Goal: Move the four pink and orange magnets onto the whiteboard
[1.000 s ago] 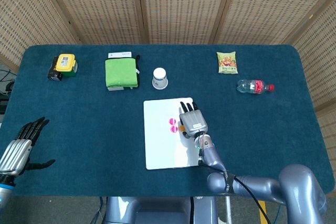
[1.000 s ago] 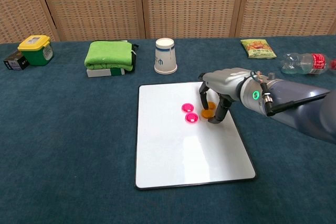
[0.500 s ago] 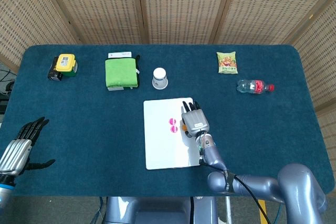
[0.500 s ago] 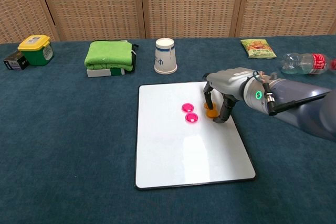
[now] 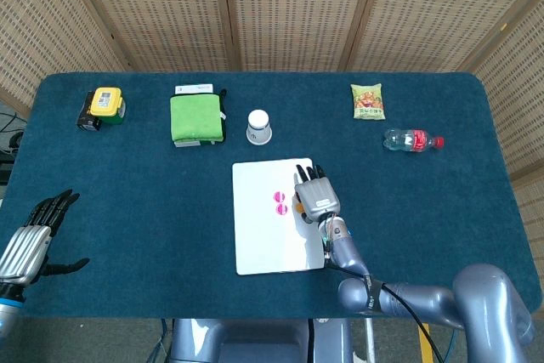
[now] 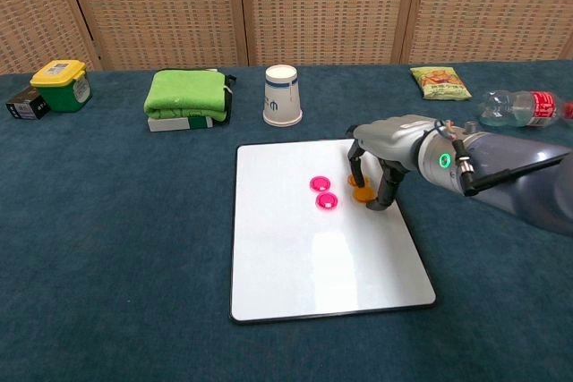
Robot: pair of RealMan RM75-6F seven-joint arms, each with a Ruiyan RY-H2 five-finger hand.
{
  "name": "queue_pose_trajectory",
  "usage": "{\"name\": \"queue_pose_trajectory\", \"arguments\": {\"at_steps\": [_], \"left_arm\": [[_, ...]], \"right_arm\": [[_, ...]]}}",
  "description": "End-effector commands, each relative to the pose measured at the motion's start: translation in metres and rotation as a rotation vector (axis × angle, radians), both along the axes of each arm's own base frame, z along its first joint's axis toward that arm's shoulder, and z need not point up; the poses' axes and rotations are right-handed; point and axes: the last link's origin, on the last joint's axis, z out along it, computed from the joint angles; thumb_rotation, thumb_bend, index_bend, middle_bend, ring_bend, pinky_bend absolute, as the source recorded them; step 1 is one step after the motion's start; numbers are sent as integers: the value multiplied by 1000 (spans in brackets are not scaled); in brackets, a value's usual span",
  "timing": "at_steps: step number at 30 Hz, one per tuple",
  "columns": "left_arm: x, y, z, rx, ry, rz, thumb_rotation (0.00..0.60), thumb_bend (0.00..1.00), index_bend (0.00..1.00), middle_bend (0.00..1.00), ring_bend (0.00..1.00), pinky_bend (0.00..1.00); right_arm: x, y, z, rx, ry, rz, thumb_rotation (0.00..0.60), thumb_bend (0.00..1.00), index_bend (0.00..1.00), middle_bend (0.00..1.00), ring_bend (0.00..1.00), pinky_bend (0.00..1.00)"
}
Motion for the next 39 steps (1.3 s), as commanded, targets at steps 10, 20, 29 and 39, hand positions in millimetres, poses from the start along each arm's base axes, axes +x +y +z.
{"name": "queue_pose_trajectory", "arguments": {"at_steps": [10, 20, 29, 39], "left_arm": [[0, 0, 0, -1, 0, 1, 600, 23, 0, 0, 0, 0], [0, 0, 0, 0, 1, 0, 600, 23, 0, 0, 0, 0], [1, 0, 1, 8, -3, -10, 600, 23, 0, 0, 0, 0], [2, -2, 1, 30, -7, -32, 600, 23, 0, 0, 0, 0]], "right_arm": [[-1, 0, 0, 2, 2, 0, 600, 337, 428, 0, 0, 0], [5, 2, 9, -11, -26, 11, 600, 337, 428, 0, 0, 0], [-11, 19, 77, -106, -114, 92, 600, 337, 342, 0, 0, 0], [-135, 60, 194, -389, -186, 185, 600, 269, 199, 0, 0, 0]]}}
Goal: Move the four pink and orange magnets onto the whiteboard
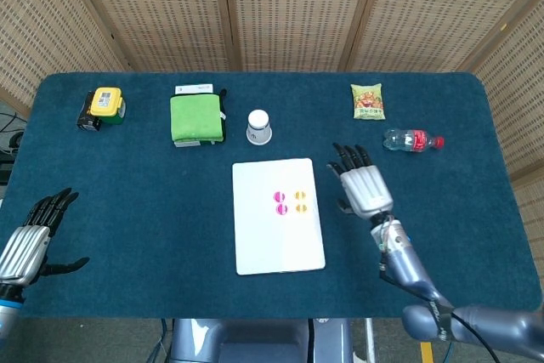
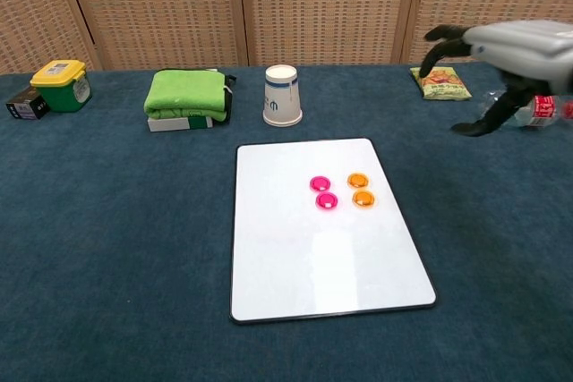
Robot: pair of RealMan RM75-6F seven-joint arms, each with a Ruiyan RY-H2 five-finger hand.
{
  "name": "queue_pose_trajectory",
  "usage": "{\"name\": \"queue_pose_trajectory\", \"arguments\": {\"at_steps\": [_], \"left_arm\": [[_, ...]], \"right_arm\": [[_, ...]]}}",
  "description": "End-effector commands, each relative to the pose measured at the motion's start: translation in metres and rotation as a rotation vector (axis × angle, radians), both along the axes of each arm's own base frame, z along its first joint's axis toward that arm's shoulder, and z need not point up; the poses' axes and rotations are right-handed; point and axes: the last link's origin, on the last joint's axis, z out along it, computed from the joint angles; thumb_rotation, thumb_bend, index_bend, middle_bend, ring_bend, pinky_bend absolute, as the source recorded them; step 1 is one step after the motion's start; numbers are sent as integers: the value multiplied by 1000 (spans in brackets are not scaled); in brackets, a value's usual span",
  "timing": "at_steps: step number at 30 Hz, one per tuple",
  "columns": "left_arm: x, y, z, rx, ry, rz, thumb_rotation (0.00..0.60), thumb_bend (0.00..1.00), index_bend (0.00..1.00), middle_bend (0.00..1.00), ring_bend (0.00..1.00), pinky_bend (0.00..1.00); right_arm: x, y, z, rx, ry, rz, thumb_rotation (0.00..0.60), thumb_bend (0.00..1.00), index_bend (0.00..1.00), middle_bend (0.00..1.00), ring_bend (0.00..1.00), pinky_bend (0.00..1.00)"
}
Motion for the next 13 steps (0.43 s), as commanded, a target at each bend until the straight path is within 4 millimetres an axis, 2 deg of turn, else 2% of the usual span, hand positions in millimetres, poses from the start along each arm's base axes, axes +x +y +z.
{"name": "queue_pose_trajectory", "arguments": {"at_steps": [1, 2, 5, 7, 10, 13], "left_arm": [[0, 0, 0, 7, -1, -5, 600, 23, 0, 0, 0, 0], [1, -1, 0, 11, -1, -6, 600, 23, 0, 0, 0, 0], [1, -1, 0, 23, -3, -11, 600, 23, 0, 0, 0, 0], [2, -2, 0, 34, -6, -15, 600, 22, 0, 0, 0, 0], [3, -3, 0, 46, -5, -23, 600, 22, 0, 0, 0, 0], [3, -3, 0, 59, -3, -28, 600, 22, 0, 0, 0, 0]], "right_arm": [[-94, 41, 77, -158, -36, 4, 600, 244, 188, 0, 0, 0], [-109, 48, 87, -179, -31, -7, 600, 223, 178, 0, 0, 0], [-144, 70, 108, -215, -21, -54, 600, 80, 125, 0, 0, 0], [-164, 85, 117, -230, -16, -96, 600, 8, 69, 0, 0, 0], [-183, 106, 123, -228, -17, -154, 600, 0, 16, 0, 0, 0], [-194, 126, 127, -248, -31, -193, 600, 0, 0, 0, 0, 0]]}}
